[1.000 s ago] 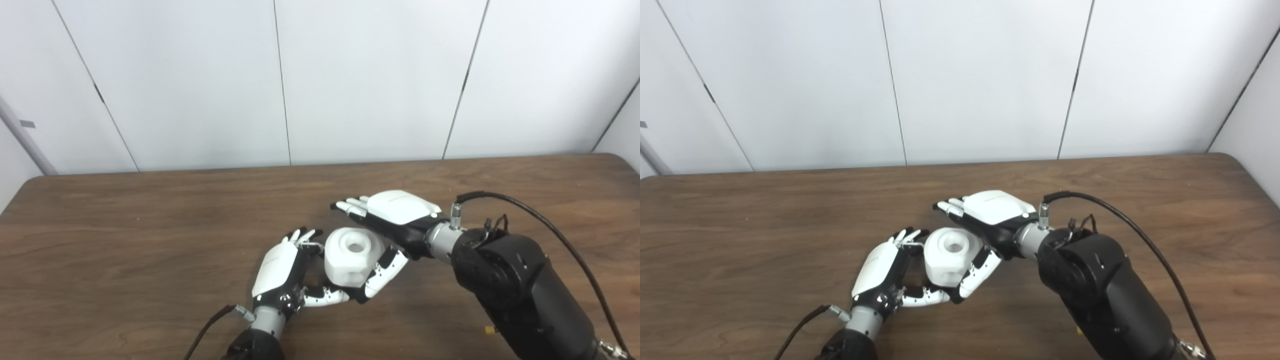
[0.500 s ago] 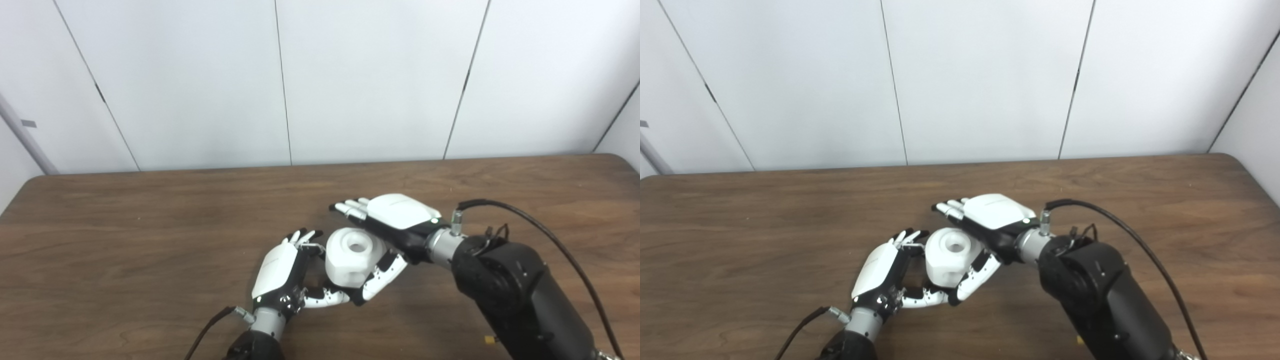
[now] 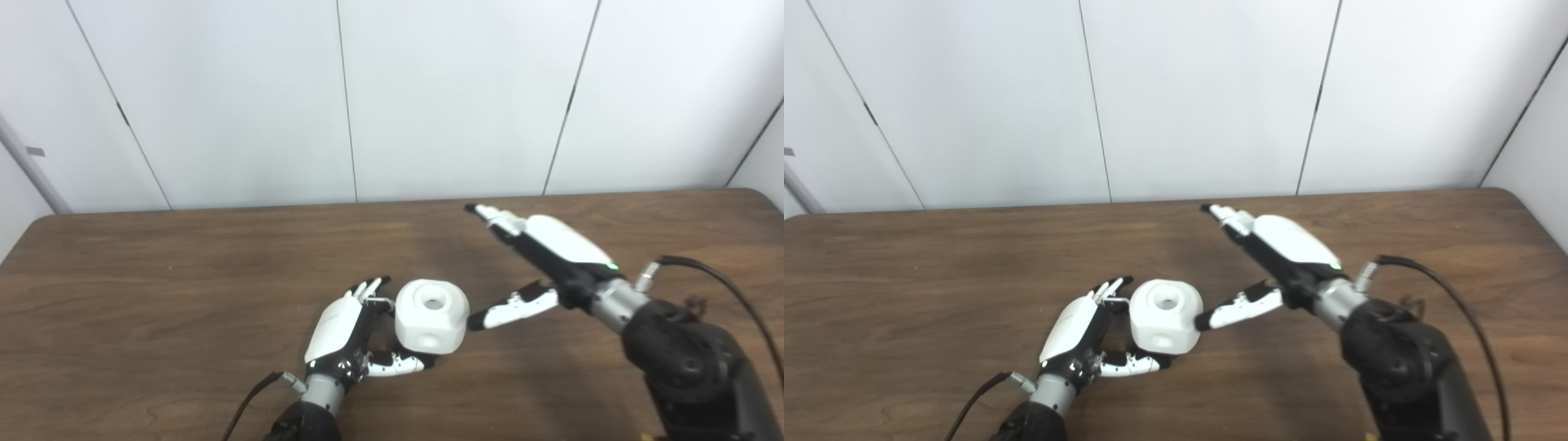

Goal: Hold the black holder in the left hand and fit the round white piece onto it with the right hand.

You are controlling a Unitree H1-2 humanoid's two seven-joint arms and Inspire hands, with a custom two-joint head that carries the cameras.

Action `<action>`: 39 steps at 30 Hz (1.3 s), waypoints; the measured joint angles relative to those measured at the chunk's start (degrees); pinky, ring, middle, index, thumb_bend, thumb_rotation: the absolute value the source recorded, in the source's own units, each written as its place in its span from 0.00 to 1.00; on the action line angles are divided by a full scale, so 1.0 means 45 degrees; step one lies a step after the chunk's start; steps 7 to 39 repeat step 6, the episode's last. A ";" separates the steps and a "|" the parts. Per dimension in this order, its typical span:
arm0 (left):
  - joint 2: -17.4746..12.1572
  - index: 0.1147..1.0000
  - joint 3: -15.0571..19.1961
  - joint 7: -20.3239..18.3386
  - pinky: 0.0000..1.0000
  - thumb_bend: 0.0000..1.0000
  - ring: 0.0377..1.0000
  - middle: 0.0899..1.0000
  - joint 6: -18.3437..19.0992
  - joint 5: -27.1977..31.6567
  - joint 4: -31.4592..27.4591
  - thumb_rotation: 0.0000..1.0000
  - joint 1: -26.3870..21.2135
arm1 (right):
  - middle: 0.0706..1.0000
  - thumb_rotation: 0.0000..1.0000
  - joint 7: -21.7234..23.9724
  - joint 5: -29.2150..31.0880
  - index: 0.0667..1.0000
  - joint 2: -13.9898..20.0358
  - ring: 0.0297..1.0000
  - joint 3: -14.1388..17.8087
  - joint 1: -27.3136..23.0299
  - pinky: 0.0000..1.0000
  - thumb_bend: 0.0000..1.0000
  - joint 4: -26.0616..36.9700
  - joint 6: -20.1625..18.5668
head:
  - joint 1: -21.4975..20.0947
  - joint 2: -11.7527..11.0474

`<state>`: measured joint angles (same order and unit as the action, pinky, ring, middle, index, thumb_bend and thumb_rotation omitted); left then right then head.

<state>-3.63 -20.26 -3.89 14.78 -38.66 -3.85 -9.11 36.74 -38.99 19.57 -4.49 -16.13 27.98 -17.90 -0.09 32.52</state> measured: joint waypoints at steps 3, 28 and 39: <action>-0.0202 0.60 0.0073 -0.0294 1.00 0.95 1.00 1.00 -0.0072 0.0239 -0.0080 0.10 -0.0071 | 1.00 0.58 -0.0742 0.0731 1.00 0.0141 1.00 0.0467 0.0775 1.00 1.00 -0.0061 0.0160 | -0.0020 -0.0078; -0.0415 0.68 0.0106 -0.0399 1.00 0.99 1.00 1.00 -0.0141 0.0294 -0.0107 0.13 -0.0081 | 1.00 0.58 -0.1462 0.1496 1.00 0.0202 1.00 0.0884 0.1525 1.00 1.00 -0.0184 0.0441 | -0.0117 -0.0273; -0.0415 0.68 0.0106 -0.0399 1.00 0.99 1.00 1.00 -0.0141 0.0294 -0.0107 0.13 -0.0081 | 1.00 0.58 -0.1462 0.1496 1.00 0.0202 1.00 0.0884 0.1525 1.00 1.00 -0.0184 0.0441 | -0.0117 -0.0273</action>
